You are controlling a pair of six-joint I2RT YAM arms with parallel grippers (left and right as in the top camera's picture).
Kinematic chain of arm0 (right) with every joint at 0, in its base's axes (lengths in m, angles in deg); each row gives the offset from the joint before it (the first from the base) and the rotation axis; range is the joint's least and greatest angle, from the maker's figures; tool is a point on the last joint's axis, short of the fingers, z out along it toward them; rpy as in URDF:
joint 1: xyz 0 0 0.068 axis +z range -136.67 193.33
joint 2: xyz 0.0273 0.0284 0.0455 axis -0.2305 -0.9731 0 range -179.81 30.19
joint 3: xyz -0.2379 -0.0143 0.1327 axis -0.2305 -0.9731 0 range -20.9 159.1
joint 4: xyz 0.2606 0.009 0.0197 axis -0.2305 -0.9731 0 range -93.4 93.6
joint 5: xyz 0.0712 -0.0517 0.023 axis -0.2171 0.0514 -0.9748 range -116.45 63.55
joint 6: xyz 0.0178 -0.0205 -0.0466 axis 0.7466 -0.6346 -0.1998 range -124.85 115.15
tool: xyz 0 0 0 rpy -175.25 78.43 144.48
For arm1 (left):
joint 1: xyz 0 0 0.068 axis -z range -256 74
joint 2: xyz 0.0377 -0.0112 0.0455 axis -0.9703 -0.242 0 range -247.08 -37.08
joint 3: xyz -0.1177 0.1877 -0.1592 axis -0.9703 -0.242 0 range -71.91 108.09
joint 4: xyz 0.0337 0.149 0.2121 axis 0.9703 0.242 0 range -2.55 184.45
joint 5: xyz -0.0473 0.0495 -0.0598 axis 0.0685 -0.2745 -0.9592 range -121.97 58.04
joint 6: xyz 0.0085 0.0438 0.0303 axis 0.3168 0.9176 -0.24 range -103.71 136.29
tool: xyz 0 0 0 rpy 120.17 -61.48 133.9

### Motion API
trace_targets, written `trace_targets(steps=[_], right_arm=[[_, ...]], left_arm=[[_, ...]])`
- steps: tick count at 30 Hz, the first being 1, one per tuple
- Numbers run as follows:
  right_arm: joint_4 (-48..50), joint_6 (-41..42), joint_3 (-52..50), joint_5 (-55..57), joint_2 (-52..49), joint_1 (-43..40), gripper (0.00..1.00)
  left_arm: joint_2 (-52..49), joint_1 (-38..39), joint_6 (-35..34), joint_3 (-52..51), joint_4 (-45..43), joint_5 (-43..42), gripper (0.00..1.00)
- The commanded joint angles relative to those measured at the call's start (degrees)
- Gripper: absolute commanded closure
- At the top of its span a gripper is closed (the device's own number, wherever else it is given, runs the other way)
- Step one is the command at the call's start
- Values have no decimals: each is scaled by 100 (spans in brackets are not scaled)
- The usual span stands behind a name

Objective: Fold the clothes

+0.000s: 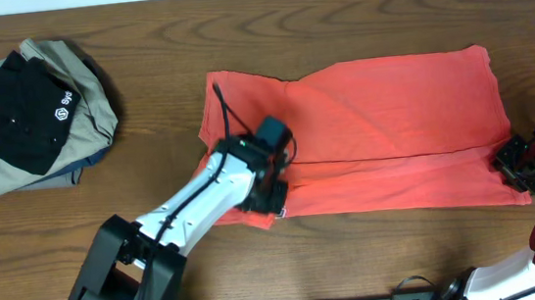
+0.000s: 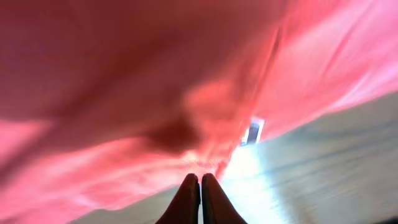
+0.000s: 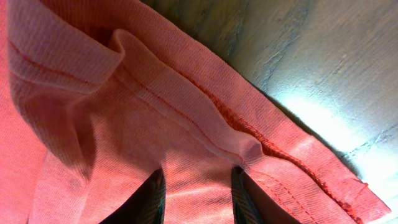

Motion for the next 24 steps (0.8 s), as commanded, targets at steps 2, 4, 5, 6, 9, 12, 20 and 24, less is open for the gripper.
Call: trace_targets(steps=[2, 4, 5, 6, 9, 12, 20, 24], right_arm=[[17, -66, -74, 20, -20, 0, 67], [13, -68, -74, 20, -20, 0, 67], [11, -81, -74, 20, -20, 0, 67], [15, -90, -74, 22, -20, 0, 66], [52, -87, -74, 20, -20, 0, 66], [83, -87, -74, 20, -20, 0, 66], [37, -87, -74, 20, -20, 0, 66], [31, -87, -74, 17, -20, 0, 66]], left_arm=[[118, -334, 59, 852, 83, 544, 94], [118, -457, 57, 1027, 247, 507, 93], [118, -498, 59, 1038, 372, 422, 83], [114, -514, 57, 1023, 535, 302, 63], [66, -444, 57, 872, 962, -28, 47], [50, -177, 37, 496, 1058, -122, 43], [31, 470, 37, -369, 448, 170, 42], [31, 525, 44, -544, 118, 234, 42]])
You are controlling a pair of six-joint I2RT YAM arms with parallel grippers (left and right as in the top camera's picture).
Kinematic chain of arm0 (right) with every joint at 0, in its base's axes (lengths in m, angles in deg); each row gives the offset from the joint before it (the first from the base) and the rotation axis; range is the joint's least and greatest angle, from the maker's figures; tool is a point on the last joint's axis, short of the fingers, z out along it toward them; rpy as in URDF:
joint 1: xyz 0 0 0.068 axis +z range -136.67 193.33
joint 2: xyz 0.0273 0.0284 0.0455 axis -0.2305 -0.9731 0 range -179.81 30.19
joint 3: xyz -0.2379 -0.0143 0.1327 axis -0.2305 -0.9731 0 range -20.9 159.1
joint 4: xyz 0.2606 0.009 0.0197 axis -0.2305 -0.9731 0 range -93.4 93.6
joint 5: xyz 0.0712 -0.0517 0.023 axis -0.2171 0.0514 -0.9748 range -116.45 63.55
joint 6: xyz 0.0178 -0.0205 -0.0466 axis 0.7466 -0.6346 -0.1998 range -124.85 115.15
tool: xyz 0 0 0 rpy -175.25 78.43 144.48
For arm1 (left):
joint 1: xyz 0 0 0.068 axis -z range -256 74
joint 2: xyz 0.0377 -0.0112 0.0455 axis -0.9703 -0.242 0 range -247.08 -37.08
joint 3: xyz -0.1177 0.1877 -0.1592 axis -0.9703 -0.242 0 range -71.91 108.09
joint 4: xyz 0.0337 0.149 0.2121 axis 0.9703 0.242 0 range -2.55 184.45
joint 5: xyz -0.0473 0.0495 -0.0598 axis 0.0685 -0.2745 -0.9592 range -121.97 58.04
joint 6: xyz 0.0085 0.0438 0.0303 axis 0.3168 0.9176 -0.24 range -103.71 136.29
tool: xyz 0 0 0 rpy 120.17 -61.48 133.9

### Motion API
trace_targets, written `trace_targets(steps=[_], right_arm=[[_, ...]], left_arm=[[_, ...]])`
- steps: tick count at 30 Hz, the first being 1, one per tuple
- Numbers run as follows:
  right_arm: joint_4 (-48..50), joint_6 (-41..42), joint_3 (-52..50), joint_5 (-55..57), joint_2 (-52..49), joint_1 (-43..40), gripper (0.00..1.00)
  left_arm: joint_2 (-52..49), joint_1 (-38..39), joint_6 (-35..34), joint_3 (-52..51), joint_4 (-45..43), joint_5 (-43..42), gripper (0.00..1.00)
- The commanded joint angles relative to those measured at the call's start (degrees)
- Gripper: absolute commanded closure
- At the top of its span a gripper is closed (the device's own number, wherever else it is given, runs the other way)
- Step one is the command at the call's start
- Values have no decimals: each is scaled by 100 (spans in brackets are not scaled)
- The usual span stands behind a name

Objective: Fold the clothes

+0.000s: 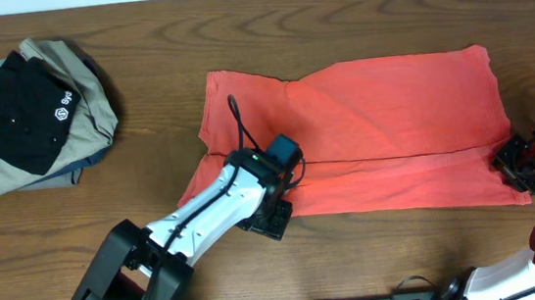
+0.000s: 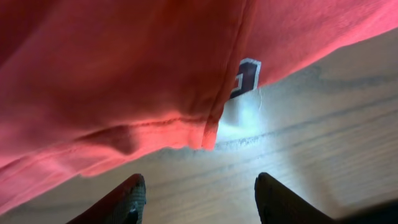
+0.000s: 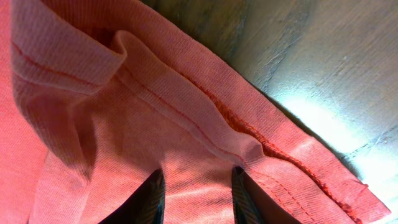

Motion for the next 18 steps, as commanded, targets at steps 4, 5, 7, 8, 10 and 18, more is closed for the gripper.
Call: trace_targets(steps=[4, 5, 7, 8, 10, 18], right_arm=[[2, -68, -74, 17, -20, 0, 66], [4, -68, -74, 20, -20, 0, 66], [2, -68, -74, 20, -20, 0, 66], [0, -68, -74, 20, -20, 0, 66], [-2, -68, -74, 20, -20, 0, 66], [-7, -70, -74, 20, -20, 0, 66]], left_arm=[[-140, 24, 39, -192, -404, 146, 42], [-188, 33, 42, -192, -424, 151, 42], [-280, 46, 83, -192, -426, 157, 42], [-323, 44, 85, -192, -420, 162, 42], [-396, 44, 87, -192, -407, 181, 42], [-422, 44, 125, -188, -413, 262, 85]])
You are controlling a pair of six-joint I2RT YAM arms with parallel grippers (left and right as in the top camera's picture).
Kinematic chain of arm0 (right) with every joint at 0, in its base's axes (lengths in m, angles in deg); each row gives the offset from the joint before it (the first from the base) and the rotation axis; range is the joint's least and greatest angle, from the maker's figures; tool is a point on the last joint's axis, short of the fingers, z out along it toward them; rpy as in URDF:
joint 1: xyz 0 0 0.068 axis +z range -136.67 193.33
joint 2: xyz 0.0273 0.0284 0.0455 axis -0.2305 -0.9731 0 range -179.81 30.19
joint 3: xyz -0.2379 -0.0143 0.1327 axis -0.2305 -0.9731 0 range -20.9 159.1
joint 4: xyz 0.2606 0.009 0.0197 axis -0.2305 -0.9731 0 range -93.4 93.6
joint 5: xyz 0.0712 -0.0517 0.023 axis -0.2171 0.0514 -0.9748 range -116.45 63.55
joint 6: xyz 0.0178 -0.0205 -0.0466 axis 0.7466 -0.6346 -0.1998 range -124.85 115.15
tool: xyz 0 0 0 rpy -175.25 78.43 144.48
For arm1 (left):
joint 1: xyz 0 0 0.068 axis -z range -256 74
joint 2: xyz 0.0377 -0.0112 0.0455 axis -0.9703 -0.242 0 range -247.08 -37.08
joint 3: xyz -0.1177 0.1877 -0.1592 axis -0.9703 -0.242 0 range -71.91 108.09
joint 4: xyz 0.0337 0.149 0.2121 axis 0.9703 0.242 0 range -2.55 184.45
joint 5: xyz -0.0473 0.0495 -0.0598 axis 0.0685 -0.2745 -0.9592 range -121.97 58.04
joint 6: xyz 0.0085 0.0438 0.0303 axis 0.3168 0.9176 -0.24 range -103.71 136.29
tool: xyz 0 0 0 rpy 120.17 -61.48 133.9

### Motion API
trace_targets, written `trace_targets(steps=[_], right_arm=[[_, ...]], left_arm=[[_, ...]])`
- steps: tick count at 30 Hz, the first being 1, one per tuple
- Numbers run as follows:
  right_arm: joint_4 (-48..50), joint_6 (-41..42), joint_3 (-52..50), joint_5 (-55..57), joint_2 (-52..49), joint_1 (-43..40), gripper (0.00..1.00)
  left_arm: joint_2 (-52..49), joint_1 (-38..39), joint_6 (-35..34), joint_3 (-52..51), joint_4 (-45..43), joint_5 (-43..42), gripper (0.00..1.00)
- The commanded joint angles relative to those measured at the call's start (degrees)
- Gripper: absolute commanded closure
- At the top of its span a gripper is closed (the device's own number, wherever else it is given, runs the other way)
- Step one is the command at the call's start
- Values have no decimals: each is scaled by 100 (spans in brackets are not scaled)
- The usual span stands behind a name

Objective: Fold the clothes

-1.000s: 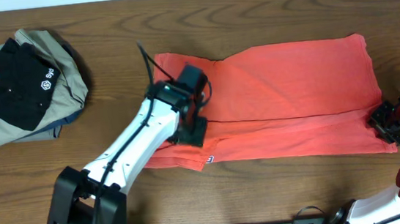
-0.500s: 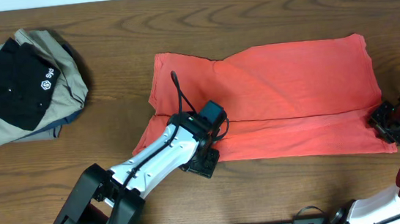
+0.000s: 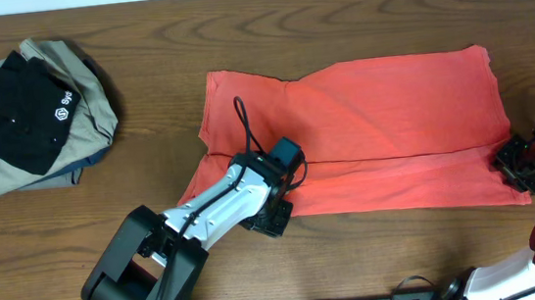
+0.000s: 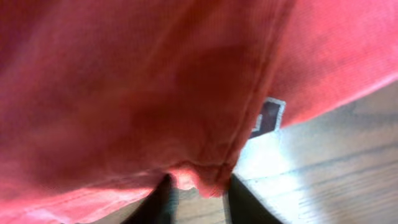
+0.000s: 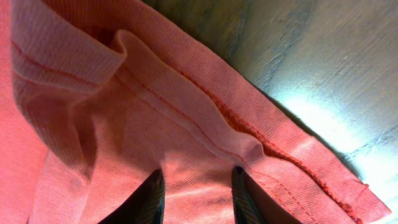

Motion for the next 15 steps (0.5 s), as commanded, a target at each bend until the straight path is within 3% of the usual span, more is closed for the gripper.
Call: trace_targets(steps=[1, 10, 15], right_arm=[[2, -66, -74, 20, -20, 0, 66], [4, -68, -74, 20, -20, 0, 66], [4, -68, -74, 20, -20, 0, 66]], left_arm=[[-52, 28, 94, -72, 13, 168, 94], [92, -127, 96, 944, 861, 1012, 94], [111, -557, 136, 1860, 422, 1231, 94]])
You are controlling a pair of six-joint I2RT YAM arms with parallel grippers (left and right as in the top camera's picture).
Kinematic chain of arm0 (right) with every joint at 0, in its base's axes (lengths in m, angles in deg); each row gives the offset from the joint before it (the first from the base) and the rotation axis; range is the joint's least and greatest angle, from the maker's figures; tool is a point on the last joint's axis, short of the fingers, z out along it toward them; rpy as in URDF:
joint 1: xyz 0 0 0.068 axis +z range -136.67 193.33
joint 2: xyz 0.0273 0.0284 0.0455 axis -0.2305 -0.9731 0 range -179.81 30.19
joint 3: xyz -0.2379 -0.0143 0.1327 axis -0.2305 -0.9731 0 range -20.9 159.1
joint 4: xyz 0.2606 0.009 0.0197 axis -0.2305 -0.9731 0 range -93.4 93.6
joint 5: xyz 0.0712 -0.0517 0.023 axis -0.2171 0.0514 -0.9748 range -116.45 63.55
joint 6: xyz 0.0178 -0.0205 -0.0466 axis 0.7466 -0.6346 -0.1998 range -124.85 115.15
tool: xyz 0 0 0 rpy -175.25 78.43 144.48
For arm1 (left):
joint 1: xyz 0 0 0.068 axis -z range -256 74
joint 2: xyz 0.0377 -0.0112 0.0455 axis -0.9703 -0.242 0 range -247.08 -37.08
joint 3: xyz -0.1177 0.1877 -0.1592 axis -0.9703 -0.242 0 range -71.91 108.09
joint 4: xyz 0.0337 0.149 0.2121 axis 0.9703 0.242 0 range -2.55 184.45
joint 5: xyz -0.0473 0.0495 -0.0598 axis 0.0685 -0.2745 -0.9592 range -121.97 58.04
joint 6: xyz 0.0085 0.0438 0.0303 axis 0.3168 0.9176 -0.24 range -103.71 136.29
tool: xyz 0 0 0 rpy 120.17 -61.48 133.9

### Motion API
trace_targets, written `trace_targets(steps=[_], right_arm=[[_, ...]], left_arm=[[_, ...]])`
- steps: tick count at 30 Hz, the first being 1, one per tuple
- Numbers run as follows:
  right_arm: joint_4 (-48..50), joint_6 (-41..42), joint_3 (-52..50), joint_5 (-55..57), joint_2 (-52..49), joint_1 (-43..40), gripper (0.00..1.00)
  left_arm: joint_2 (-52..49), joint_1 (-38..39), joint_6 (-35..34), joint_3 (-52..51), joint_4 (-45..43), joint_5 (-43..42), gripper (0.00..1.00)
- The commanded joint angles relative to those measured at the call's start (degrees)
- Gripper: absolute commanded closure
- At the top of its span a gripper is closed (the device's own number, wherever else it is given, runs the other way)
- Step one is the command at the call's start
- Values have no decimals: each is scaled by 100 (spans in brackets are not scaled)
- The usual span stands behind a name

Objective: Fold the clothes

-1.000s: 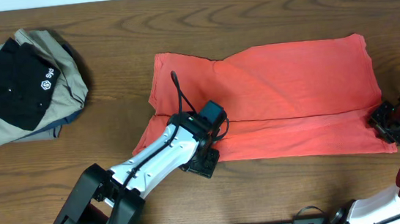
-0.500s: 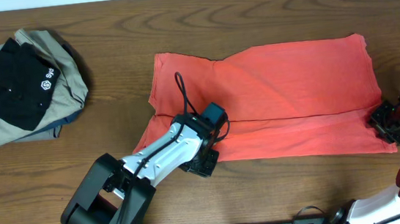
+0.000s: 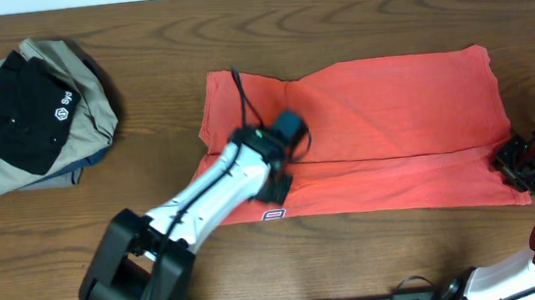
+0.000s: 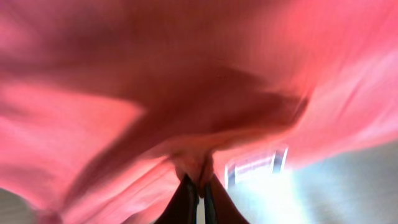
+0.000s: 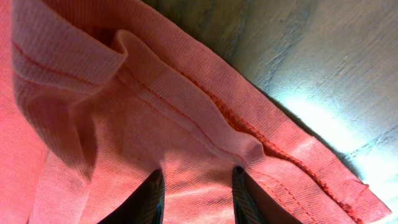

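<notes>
A red garment (image 3: 393, 128) lies spread flat on the wooden table (image 3: 160, 259). My left gripper (image 3: 281, 168) hangs over its left part, a little behind the front hem. In the left wrist view my left gripper (image 4: 198, 186) is shut on a pinched fold of the red cloth, with a small label (image 4: 258, 165) lit just to the right. That label (image 3: 274, 213) shows at the front hem. My right gripper (image 3: 517, 165) sits at the garment's front right corner. There its fingers (image 5: 157, 190) stand apart, with the stitched hem (image 5: 205, 134) between them.
A pile of other clothes (image 3: 33, 113), black on top of beige, sits at the back left of the table. The garment's right edge lies close to the table's right side, where the right arm reaches in.
My left gripper had its jaws part open around the front hem beside the label. It is now shut on a fold of cloth and sits farther back over the garment. The right gripper is unchanged.
My left gripper was first shut on cloth at the garment's front left edge. Then it stood open just off the hem, over bare wood. Then its jaws were round the hem, and now they hold a fold. The right gripper stayed at the front right corner throughout.
</notes>
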Motion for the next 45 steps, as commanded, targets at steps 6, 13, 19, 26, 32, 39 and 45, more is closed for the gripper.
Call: trace_targets(steps=[6, 13, 19, 26, 32, 39, 45], right_arm=[[2, -68, -74, 20, -20, 0, 65], [79, -116, -68, -4, -17, 0, 64], [105, -439, 94, -7, -9, 0, 60], [118, -905, 199, -2, 15, 0, 52], [243, -1335, 199, 195, 15, 0, 46], [76, -1331, 181, 1255, 13, 0, 51], [-15, -1327, 15, 1517, 13, -20, 57]], left_arm=[[107, -601, -212, 634, -741, -7, 30], [107, -1058, -339, 634, 291, 210, 27], [107, -2129, -1189, 577, 706, 188, 27], [105, -3147, -1384, -24, 361, -1014, 21], [103, -3392, -1198, -949, -251, -1816, 20], [101, -3392, -1200, -1775, -789, -1875, 25], [96, -3394, -1209, -2144, -719, -1777, 49]])
